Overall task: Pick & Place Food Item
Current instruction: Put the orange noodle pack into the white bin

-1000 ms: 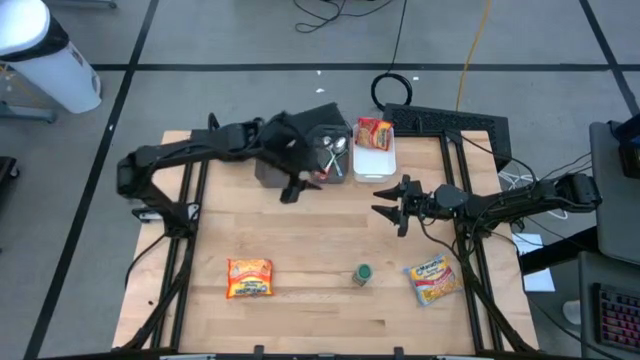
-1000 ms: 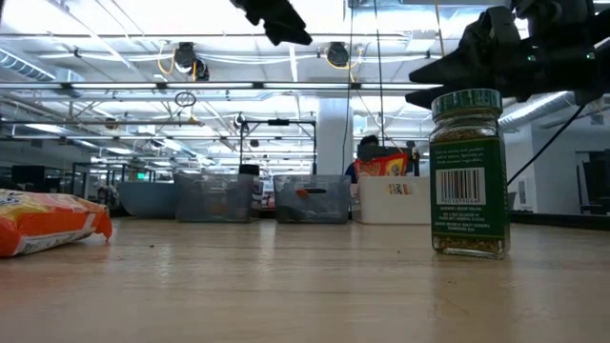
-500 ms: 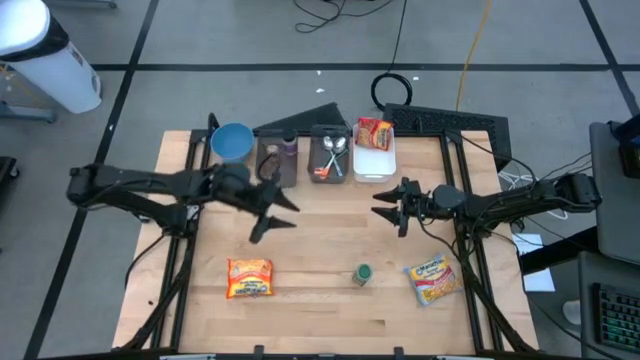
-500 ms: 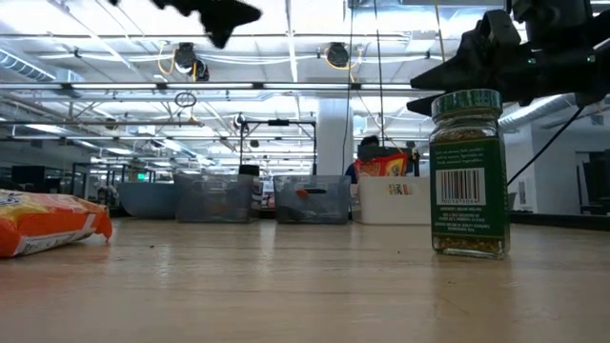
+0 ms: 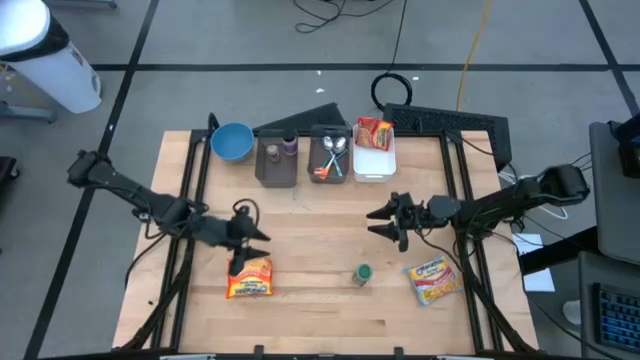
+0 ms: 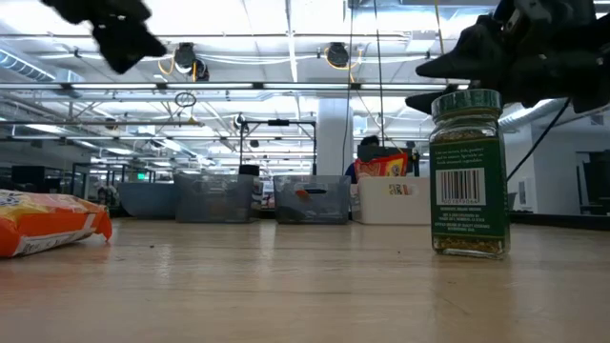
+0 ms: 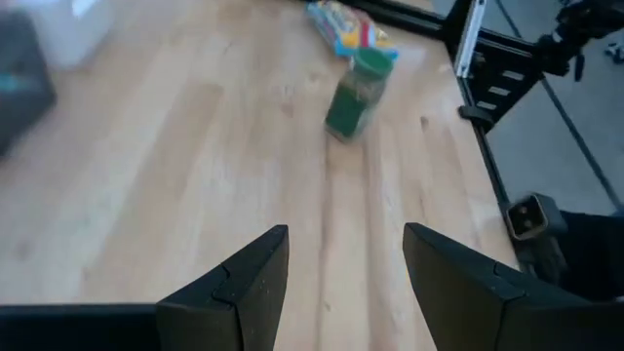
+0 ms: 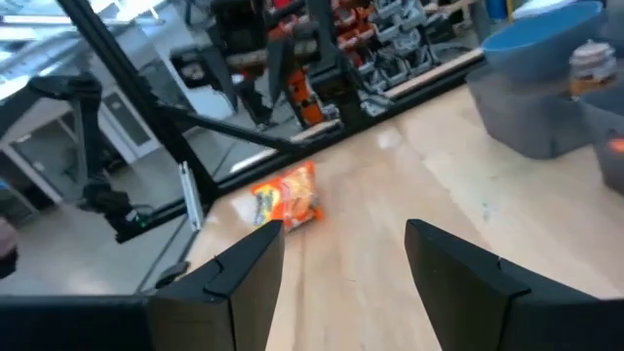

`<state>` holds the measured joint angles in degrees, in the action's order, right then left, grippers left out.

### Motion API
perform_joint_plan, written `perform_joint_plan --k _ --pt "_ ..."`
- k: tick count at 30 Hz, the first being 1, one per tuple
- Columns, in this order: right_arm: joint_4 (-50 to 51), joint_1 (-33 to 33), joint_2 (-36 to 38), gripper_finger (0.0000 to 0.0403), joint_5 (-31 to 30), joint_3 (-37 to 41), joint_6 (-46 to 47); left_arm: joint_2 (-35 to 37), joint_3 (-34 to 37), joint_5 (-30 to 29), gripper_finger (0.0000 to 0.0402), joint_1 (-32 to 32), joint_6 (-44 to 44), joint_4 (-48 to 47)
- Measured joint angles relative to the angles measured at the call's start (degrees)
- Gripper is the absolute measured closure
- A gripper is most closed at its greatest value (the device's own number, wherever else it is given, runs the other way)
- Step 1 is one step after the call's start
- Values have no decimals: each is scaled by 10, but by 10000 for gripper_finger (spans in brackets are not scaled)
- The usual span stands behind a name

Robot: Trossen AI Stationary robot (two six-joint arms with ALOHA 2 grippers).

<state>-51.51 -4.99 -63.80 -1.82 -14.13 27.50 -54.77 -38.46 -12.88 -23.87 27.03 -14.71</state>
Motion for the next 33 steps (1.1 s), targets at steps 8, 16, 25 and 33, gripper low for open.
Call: perform_joint_plan --k 8,16,25,33 --pt "-61 -27 -57 195 -28 0 5 9 15 -20 188 -128 198 -23" --pt "-79 -44 -93 197 -28 0 19 8 15 -115 188 -273 458 -65" --pt "-103 -97 -125 199 -28 0 14 -28 15 -362 188 -435 684 -67" --pt "-124 -135 -139 201 -30 0 1 -154 15 -342 188 -451 867 -66"
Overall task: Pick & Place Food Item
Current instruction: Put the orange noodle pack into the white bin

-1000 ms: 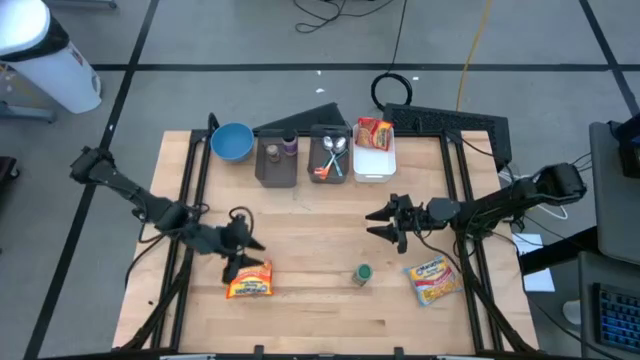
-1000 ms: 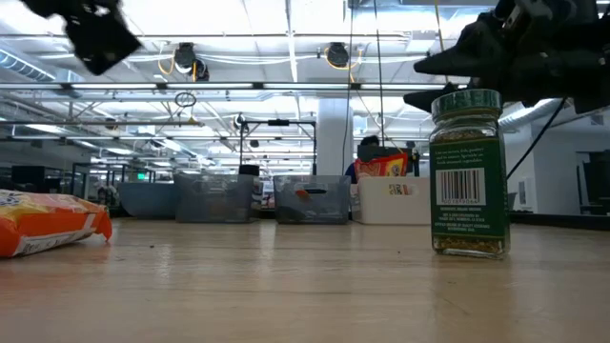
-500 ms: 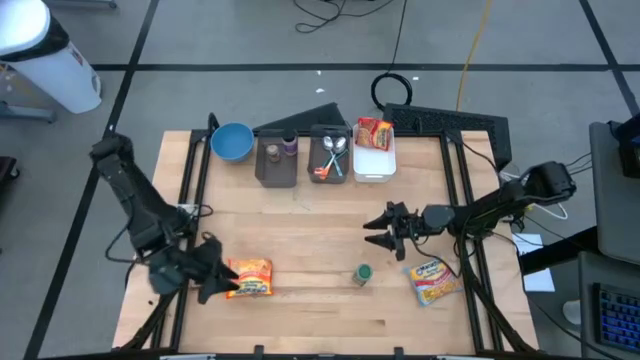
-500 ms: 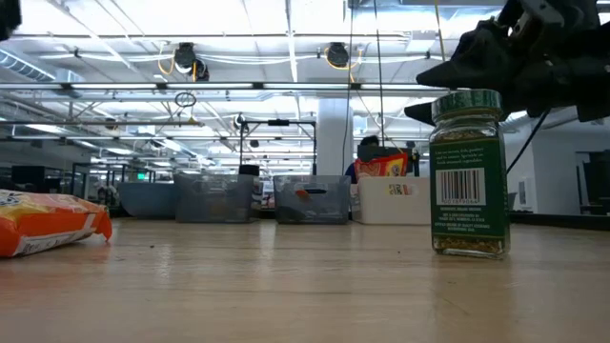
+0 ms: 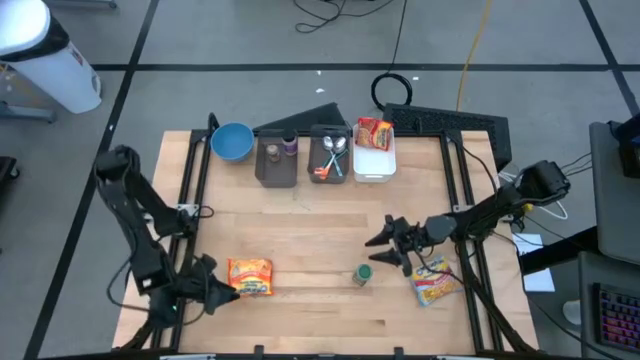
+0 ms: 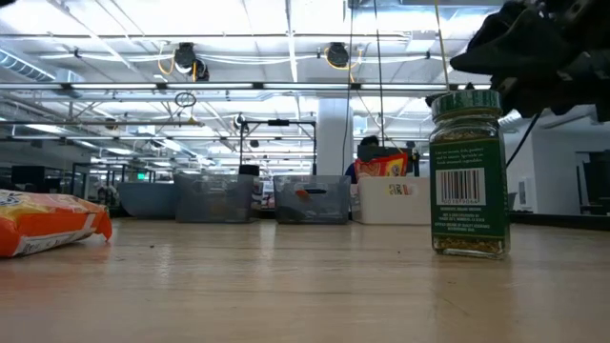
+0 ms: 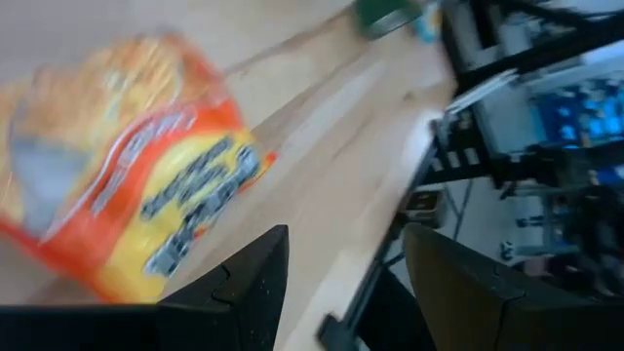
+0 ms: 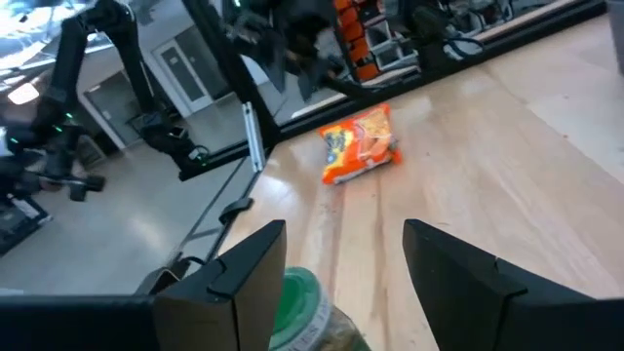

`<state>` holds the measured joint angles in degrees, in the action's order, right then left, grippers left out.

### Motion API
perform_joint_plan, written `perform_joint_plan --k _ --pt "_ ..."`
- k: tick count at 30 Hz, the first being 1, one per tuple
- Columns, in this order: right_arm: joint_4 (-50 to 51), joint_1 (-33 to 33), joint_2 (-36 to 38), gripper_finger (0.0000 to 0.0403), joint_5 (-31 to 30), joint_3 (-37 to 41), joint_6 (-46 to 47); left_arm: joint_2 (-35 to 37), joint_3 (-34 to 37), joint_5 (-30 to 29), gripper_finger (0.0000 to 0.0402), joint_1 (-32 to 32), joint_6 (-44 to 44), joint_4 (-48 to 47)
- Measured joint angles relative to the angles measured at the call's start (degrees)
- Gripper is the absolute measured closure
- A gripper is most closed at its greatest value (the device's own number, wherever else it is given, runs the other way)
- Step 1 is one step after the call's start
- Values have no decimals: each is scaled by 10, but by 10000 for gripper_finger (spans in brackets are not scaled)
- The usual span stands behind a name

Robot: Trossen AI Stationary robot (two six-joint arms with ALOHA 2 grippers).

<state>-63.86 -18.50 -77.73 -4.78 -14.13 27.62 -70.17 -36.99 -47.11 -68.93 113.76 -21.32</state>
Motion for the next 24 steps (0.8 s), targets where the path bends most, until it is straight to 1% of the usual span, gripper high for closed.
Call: perform_joint_plan --k 2,5,10,12,15,16,20,24 --pt "-7 -7 0 202 -1 0 0 -25 0 18 188 -5 38 0" --pt "-13 -16 0 202 -1 0 -1 -49 0 28 188 -21 85 -1" --pt "-11 -33 0 204 -10 0 -5 -56 0 34 188 -44 172 -46" --pt "-11 -42 0 203 -27 0 -9 -56 0 53 188 -44 206 -79" --pt "-11 -52 0 202 -46 0 -17 -56 0 105 188 -39 252 -128" --pt "-11 -54 0 202 -47 0 -18 -56 0 115 188 -37 260 -139" --pt "-11 -60 0 205 -59 0 -18 -56 0 117 188 -35 265 -152" --pt "-11 -60 0 205 -59 0 -25 -56 0 117 188 -11 266 -165"
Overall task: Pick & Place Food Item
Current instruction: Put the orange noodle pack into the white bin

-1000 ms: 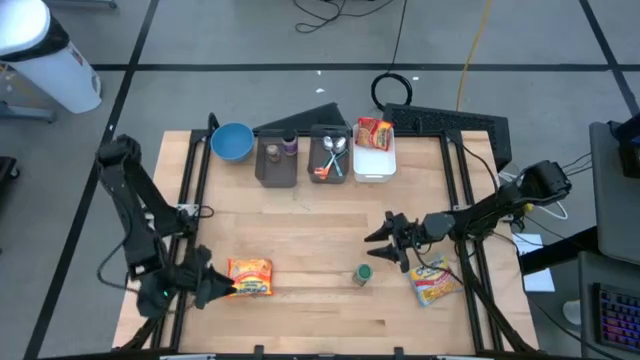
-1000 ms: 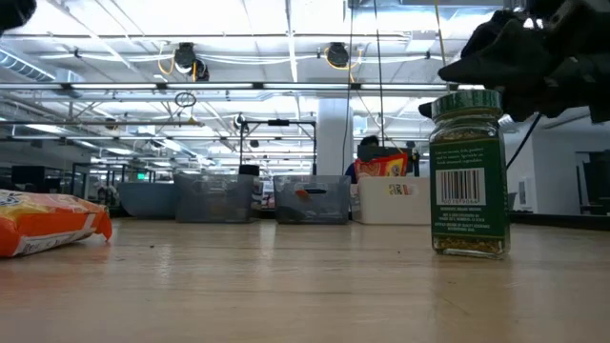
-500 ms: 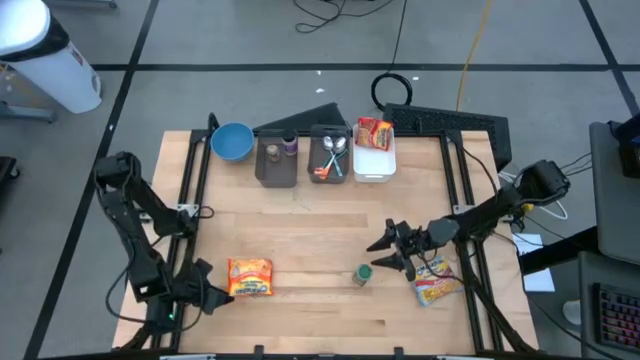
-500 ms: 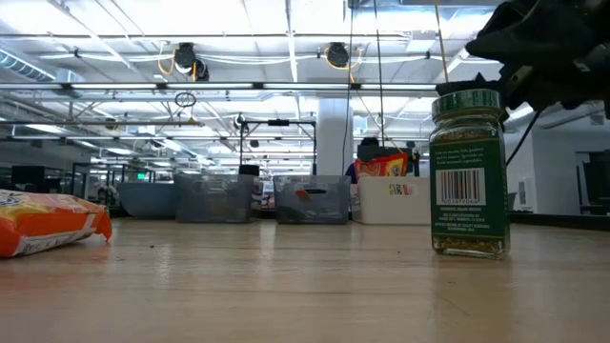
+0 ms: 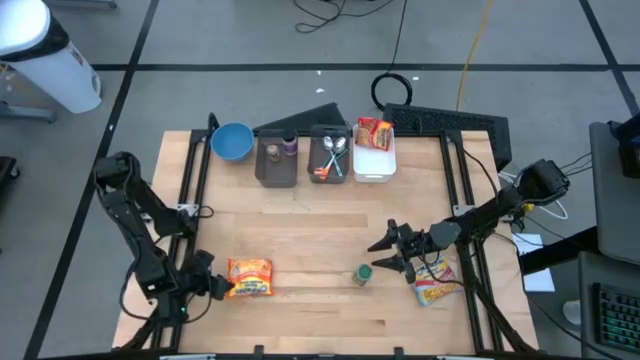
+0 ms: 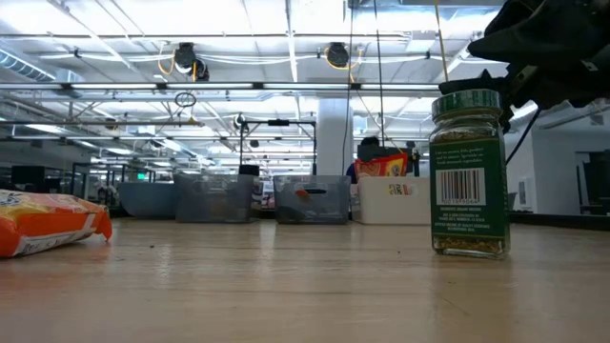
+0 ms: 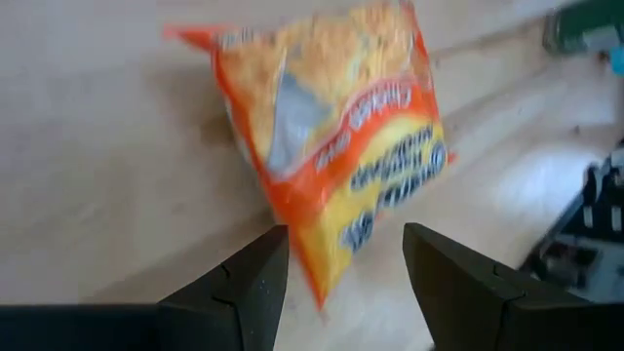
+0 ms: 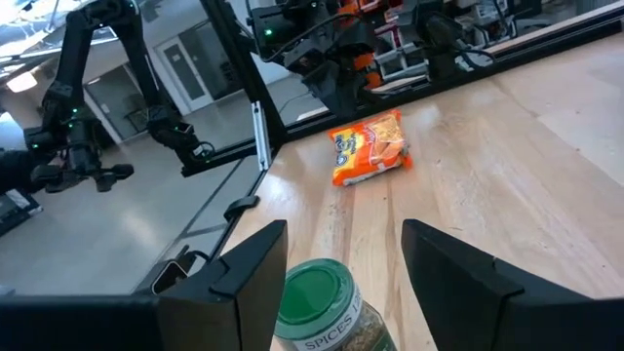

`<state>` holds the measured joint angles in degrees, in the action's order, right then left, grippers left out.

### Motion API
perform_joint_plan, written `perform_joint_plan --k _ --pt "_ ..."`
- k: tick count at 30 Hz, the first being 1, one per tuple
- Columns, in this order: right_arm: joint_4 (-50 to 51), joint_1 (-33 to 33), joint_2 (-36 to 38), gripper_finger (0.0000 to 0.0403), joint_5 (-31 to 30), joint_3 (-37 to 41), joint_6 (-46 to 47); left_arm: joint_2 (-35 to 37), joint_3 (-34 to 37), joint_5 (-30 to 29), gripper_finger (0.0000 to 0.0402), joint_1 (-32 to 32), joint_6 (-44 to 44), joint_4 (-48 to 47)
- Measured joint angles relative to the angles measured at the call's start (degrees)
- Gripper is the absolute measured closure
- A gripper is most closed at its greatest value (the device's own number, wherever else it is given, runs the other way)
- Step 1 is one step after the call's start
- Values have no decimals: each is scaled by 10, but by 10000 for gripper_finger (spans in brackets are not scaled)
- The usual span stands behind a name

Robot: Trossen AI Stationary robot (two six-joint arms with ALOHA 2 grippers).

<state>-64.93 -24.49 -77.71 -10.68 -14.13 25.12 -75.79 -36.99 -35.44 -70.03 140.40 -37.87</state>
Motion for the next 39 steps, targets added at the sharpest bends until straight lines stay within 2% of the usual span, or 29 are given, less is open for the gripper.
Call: perform_joint_plan --k 6,10,14,24,35,39 --pt "0 0 0 204 0 0 -3 0 0 9 188 27 -36 -27" --pt "-2 0 0 204 0 0 3 0 0 38 188 20 -16 -48" --pt "-2 0 0 204 0 0 3 0 0 40 188 16 -7 -55" --pt "-2 0 0 206 0 0 9 0 45 41 188 29 -6 3" --pt "-2 0 0 208 0 0 10 0 55 40 189 29 -11 18" --pt "-2 0 0 208 0 0 10 0 55 39 213 29 -15 21"
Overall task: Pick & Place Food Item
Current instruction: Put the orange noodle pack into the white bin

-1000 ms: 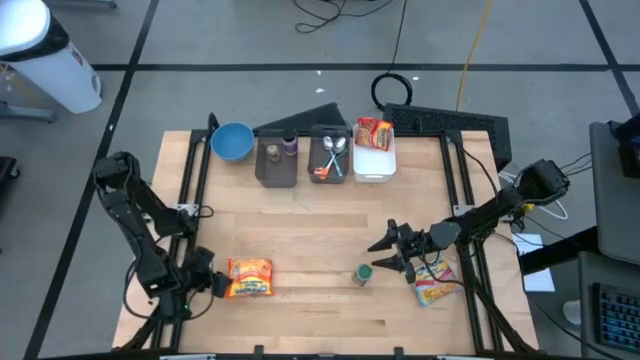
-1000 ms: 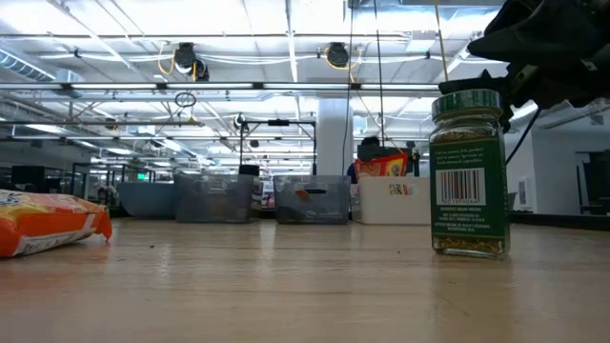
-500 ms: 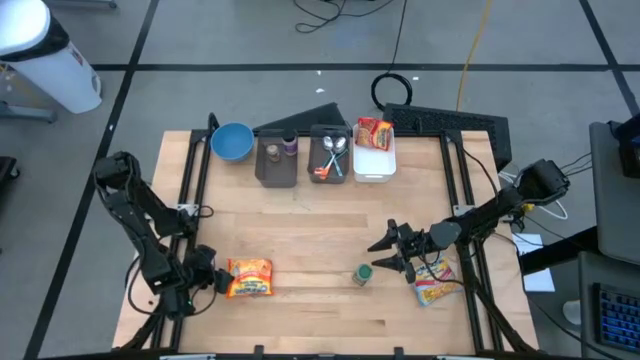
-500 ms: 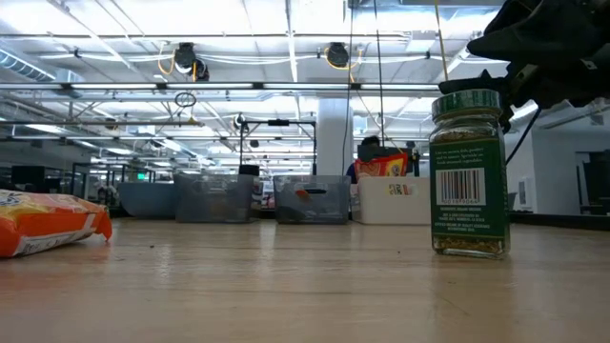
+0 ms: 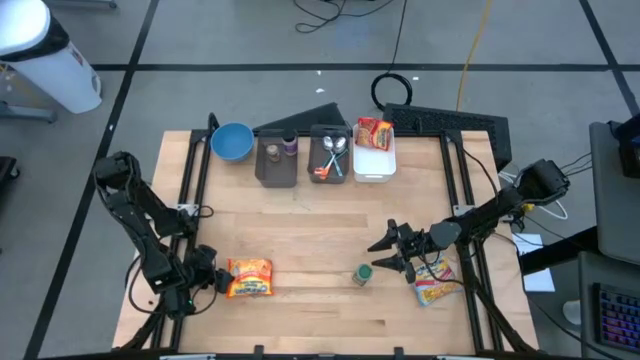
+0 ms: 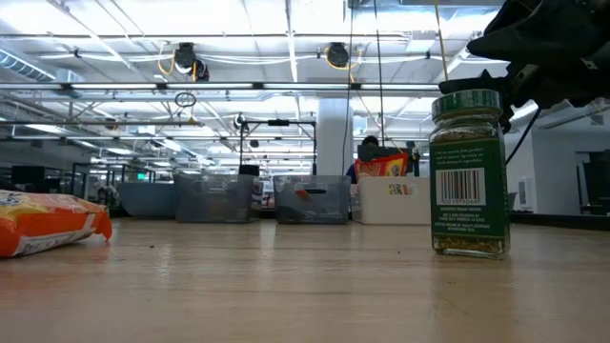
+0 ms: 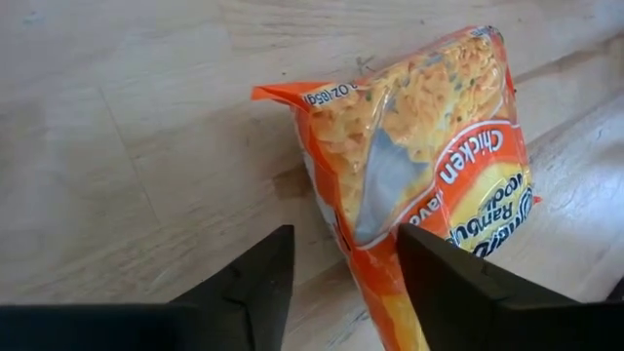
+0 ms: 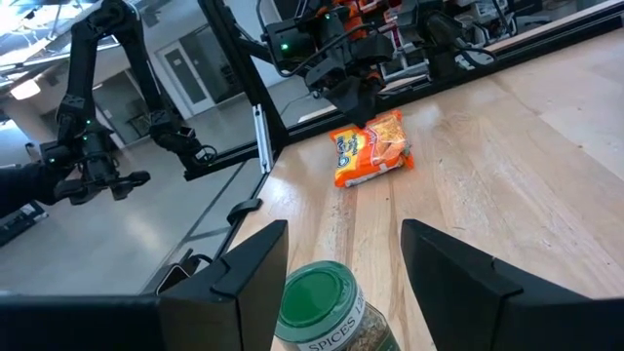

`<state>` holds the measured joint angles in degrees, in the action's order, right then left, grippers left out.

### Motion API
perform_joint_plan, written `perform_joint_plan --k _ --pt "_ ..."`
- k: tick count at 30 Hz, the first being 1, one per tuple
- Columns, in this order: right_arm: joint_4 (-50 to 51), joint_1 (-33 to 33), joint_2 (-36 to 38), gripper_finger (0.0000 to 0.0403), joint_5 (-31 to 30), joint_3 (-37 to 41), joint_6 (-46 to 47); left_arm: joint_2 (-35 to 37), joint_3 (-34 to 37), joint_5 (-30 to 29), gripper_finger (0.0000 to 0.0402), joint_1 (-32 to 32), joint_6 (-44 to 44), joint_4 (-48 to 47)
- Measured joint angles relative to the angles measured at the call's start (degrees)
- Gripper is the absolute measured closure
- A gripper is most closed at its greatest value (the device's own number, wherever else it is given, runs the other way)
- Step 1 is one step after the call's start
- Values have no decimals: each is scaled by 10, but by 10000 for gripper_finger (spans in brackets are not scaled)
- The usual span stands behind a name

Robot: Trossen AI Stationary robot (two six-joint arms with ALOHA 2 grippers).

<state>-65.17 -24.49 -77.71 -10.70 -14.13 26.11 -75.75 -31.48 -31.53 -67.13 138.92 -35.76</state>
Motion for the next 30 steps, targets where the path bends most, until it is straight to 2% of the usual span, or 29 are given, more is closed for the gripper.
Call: perform_joint_plan --k 8,19,30 --pt "0 0 0 208 0 0 0 0 0 0 306 0 -2 1" --pt "0 0 0 209 0 0 0 0 0 -1 391 0 -26 16" --pt "0 0 0 209 0 0 0 1 0 -1 395 0 -39 19"
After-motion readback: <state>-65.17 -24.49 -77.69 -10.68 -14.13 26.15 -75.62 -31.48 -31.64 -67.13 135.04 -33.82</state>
